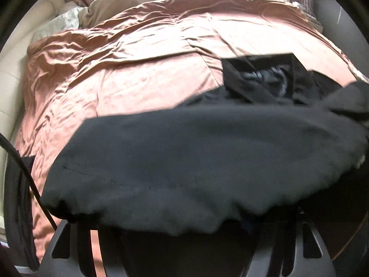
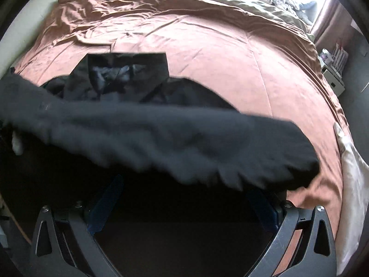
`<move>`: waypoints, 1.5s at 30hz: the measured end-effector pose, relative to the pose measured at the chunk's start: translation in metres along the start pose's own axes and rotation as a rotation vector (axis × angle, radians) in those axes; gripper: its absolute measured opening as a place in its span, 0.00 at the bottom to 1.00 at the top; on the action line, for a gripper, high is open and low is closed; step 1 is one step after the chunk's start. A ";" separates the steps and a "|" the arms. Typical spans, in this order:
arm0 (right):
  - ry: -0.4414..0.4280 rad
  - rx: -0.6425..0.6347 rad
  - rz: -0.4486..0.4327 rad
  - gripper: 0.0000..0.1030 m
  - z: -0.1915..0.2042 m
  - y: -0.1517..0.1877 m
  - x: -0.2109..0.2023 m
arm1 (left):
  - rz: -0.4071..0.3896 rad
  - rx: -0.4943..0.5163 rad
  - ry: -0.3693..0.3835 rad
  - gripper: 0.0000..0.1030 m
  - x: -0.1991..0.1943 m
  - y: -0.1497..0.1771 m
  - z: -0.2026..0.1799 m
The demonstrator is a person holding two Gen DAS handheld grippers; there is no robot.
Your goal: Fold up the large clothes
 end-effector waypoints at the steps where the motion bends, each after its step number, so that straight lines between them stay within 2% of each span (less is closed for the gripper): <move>1: 0.000 0.003 -0.006 1.00 -0.002 0.001 0.004 | -0.004 -0.007 -0.004 0.68 0.004 -0.007 0.003; 9: 0.004 0.062 -0.091 1.00 -0.009 -0.027 0.026 | -0.051 -0.071 -0.013 0.67 0.020 -0.045 0.022; 13: -0.010 0.084 -0.123 1.00 -0.011 -0.024 0.021 | -0.074 -0.093 -0.002 0.67 0.018 -0.053 0.024; 22: 0.004 0.097 -0.115 1.00 -0.035 0.012 0.004 | -0.063 -0.155 -0.013 0.67 0.009 -0.031 0.051; 27: 0.022 0.165 -0.074 0.97 -0.072 0.028 0.010 | -0.019 -0.262 0.024 0.67 0.013 -0.006 0.078; 29: -0.005 0.226 -0.041 0.87 -0.087 0.037 0.018 | -0.017 -0.322 0.060 0.66 0.015 0.001 0.085; 31: -0.068 0.285 -0.002 0.58 -0.094 0.048 0.028 | -0.015 -0.371 0.111 0.59 0.018 0.004 0.086; 32: -0.099 0.312 0.010 0.55 -0.096 0.051 0.032 | -0.012 -0.382 0.130 0.53 0.020 0.003 0.084; 33: -0.122 0.336 0.011 0.51 -0.098 0.056 0.036 | -0.015 -0.390 0.144 0.52 0.021 0.002 0.083; 35: -0.150 0.351 0.004 0.38 -0.098 0.056 0.039 | -0.030 -0.384 0.152 0.52 0.024 -0.004 0.079; 36: -0.168 0.365 -0.004 0.28 -0.099 0.055 0.042 | -0.030 -0.382 0.153 0.48 0.027 -0.006 0.078; 37: -0.171 0.369 -0.014 0.18 -0.099 0.053 0.044 | -0.022 -0.385 0.156 0.41 0.030 -0.007 0.076; 39: -0.163 0.353 -0.034 0.07 -0.106 0.047 0.045 | 0.004 -0.371 0.131 0.11 0.038 -0.006 0.074; 40: -0.167 0.355 -0.044 0.03 -0.109 0.045 0.044 | 0.001 -0.356 0.115 0.05 0.039 -0.006 0.074; 45: -0.180 0.336 -0.079 0.02 -0.098 0.034 0.044 | -0.040 -0.351 0.072 0.02 0.028 -0.001 0.084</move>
Point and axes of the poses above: each gripper's, at about its wrist camera, not at the fingertips, and x roughly the way its jaws point, z to its left, y to its underside, the point moved 9 cm from there along x, roughly the way its jaws point, and after that the axes turned 11 degrees about -z, right-handed, at the moved point
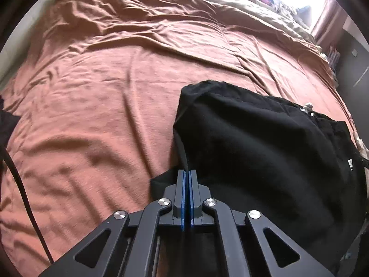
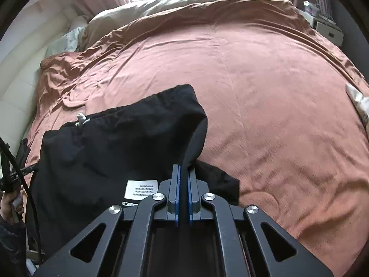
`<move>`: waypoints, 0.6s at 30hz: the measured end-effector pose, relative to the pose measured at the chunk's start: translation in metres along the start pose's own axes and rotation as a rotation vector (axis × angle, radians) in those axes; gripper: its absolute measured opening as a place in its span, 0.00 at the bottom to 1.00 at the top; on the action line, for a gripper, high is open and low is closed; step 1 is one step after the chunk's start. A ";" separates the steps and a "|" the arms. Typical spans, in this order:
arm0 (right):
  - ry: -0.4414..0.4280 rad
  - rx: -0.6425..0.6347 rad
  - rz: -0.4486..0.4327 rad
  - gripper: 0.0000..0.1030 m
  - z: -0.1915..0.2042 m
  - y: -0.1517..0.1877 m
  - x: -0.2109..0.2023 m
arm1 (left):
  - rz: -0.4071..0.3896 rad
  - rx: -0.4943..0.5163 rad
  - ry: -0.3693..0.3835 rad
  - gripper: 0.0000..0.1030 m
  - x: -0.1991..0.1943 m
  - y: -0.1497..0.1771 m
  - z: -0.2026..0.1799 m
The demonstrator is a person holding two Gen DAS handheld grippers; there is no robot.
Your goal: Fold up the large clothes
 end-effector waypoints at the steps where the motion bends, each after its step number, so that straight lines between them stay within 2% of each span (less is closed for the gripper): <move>1: 0.003 -0.009 0.002 0.02 0.003 -0.001 0.002 | -0.006 -0.005 -0.003 0.02 -0.003 0.001 0.003; 4: 0.060 0.010 0.021 0.02 -0.002 0.000 0.012 | -0.019 -0.015 0.002 0.03 -0.008 0.002 0.009; 7: 0.075 0.044 0.012 0.02 -0.006 0.000 0.012 | -0.005 -0.043 0.027 0.03 -0.012 0.003 0.011; 11: 0.096 -0.002 -0.007 0.02 -0.002 0.008 -0.001 | -0.007 -0.025 0.038 0.03 -0.020 0.005 0.003; 18: 0.064 -0.007 0.037 0.02 -0.007 0.026 -0.008 | 0.006 -0.010 0.053 0.03 -0.008 0.012 -0.012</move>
Point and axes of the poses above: each gripper's, at about its wrist camera, not at the fingertips, and x roughly the way its jaws point, z to its left, y to its underside, the point moved 9 cm from there along x, roughly the way its jaws point, and after that the axes turned 11 degrees about -z, right-handed, at the moved point
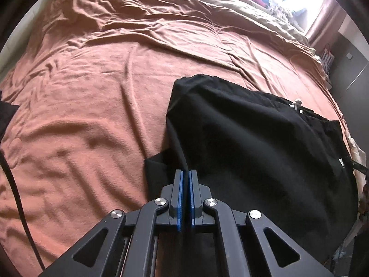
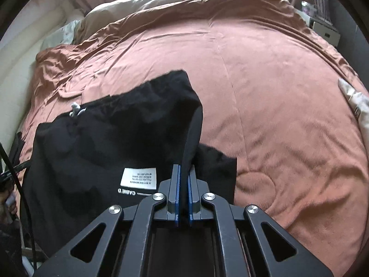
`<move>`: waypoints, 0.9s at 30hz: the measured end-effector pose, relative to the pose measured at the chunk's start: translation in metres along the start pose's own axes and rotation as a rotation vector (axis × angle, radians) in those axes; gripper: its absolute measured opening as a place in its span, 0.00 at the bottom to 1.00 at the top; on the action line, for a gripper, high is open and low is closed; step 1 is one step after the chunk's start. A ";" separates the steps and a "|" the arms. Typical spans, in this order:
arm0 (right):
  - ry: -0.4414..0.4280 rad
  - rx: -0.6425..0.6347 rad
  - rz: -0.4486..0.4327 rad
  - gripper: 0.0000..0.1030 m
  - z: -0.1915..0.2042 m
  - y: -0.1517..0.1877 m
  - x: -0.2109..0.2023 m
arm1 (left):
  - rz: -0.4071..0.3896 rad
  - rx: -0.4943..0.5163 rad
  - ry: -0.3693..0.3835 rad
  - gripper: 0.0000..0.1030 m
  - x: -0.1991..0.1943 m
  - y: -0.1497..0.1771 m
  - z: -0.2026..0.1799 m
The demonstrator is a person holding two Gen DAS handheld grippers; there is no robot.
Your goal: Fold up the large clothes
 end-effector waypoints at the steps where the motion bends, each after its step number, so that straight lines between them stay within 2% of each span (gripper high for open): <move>1: 0.003 0.012 0.000 0.02 -0.004 -0.005 0.001 | -0.005 0.012 -0.005 0.03 0.001 -0.001 -0.002; 4: 0.018 0.064 -0.018 0.02 -0.011 -0.011 -0.007 | -0.021 0.013 -0.016 0.03 -0.003 -0.005 -0.004; 7: 0.043 0.042 -0.042 0.03 -0.003 -0.014 -0.018 | -0.024 -0.026 -0.013 0.08 -0.012 -0.005 0.001; 10: 0.071 0.012 -0.075 0.03 0.004 -0.010 -0.040 | -0.010 -0.094 0.016 0.20 -0.023 0.004 0.008; 12: 0.074 0.012 -0.095 0.06 0.007 -0.006 -0.055 | -0.013 -0.110 0.028 0.39 -0.035 0.013 0.010; 13: 0.066 0.016 -0.107 0.14 0.009 -0.003 -0.062 | -0.018 -0.115 0.037 0.46 -0.042 0.018 0.010; 14: 0.053 0.018 -0.119 0.24 0.013 0.000 -0.069 | -0.026 -0.120 0.046 0.59 -0.048 0.022 0.009; 15: 0.039 0.019 -0.129 0.64 0.016 0.004 -0.076 | -0.035 -0.126 0.052 0.66 -0.055 0.025 0.009; 16: 0.029 0.020 -0.136 0.96 0.019 0.007 -0.080 | -0.047 -0.132 0.058 0.66 -0.064 0.031 0.010; 21: -0.060 0.043 -0.179 0.98 0.039 0.030 -0.112 | -0.060 -0.173 0.074 0.66 -0.090 0.056 0.015; 24: -0.076 0.017 -0.226 0.98 0.048 0.042 -0.129 | -0.077 -0.185 0.084 0.66 -0.104 0.070 0.018; 27: -0.107 -0.010 -0.233 0.98 0.063 0.060 -0.138 | -0.088 -0.208 0.114 0.66 -0.114 0.082 0.018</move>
Point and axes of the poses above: each gripper's, at about its wrist camera, not at the fingertips, and x roughly the way its jaws point, z to its left, y to its underside, the point moved 9 cm from there along x, roughly the way its jaws point, and after that the axes turned 11 degrees about -z, right-handed, at the moved point
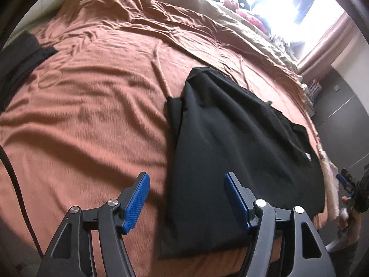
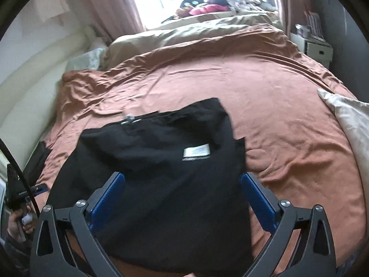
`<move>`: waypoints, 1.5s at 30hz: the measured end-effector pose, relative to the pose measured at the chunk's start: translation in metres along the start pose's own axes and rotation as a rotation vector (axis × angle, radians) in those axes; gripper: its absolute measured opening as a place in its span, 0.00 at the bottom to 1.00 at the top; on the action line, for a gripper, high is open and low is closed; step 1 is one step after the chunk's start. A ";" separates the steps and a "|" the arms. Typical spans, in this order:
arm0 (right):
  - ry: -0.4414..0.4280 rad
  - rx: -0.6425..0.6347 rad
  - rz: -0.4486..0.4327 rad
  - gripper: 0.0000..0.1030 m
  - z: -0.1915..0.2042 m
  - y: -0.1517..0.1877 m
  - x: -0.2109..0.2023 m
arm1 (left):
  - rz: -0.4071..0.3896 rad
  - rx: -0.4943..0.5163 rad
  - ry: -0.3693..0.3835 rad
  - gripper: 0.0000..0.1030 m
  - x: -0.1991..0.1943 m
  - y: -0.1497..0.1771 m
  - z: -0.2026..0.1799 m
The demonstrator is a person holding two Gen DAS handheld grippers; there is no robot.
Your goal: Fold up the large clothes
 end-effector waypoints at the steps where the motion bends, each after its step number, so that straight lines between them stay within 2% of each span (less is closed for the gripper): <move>1: -0.012 -0.008 0.005 0.98 0.005 0.005 -0.002 | 0.002 -0.011 0.013 0.66 -0.002 0.004 0.000; 5: -0.058 -0.056 0.021 0.97 0.033 0.028 -0.003 | 0.038 -0.054 0.045 0.66 -0.005 0.021 0.005; 8: -0.088 -0.081 0.041 0.87 0.046 0.039 -0.001 | 0.073 -0.109 0.074 0.66 -0.004 0.034 0.011; 10: -0.110 -0.083 0.059 0.73 0.056 0.046 0.001 | 0.098 -0.141 0.093 0.66 -0.004 0.043 0.014; 16: -0.159 -0.112 0.128 0.42 0.090 0.063 0.025 | 0.136 -0.163 0.136 0.65 -0.003 0.059 0.010; 18: -0.181 -0.149 0.153 0.38 0.107 0.072 0.032 | 0.139 -0.179 0.163 0.54 -0.001 0.058 0.006; 20: -0.190 -0.179 0.167 0.36 0.117 0.073 0.038 | 0.134 -0.189 0.167 0.53 0.002 0.055 0.003; 23: -0.188 -0.203 0.207 0.32 0.125 0.082 0.050 | 0.118 -0.214 0.183 0.43 0.013 0.051 0.003; 25: -0.162 -0.227 0.252 0.27 0.124 0.091 0.062 | 0.112 -0.237 0.179 0.36 0.018 0.052 0.004; 27: -0.125 -0.251 0.289 0.23 0.119 0.097 0.077 | 0.089 -0.208 0.167 0.32 0.015 0.053 0.001; 30: -0.082 -0.252 0.292 0.23 0.110 0.089 0.092 | 0.066 -0.206 0.163 0.27 0.010 0.055 0.003; 38: 0.034 -0.289 0.304 0.23 0.108 0.059 0.152 | 0.016 -0.224 0.115 0.26 0.003 0.055 0.007; 45: 0.101 -0.244 0.313 0.23 0.104 0.031 0.217 | -0.009 -0.285 0.100 0.26 0.002 0.058 0.012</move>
Point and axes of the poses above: each gripper's, at about its wrist camera, not at the fingertips, and x roughly the way its jaws point, z to its left, y to its underside, the point moved 9 cm from there along x, roughly the way its jaws point, and after that the axes turned 11 degrees about -z, right-handed, at the moved point
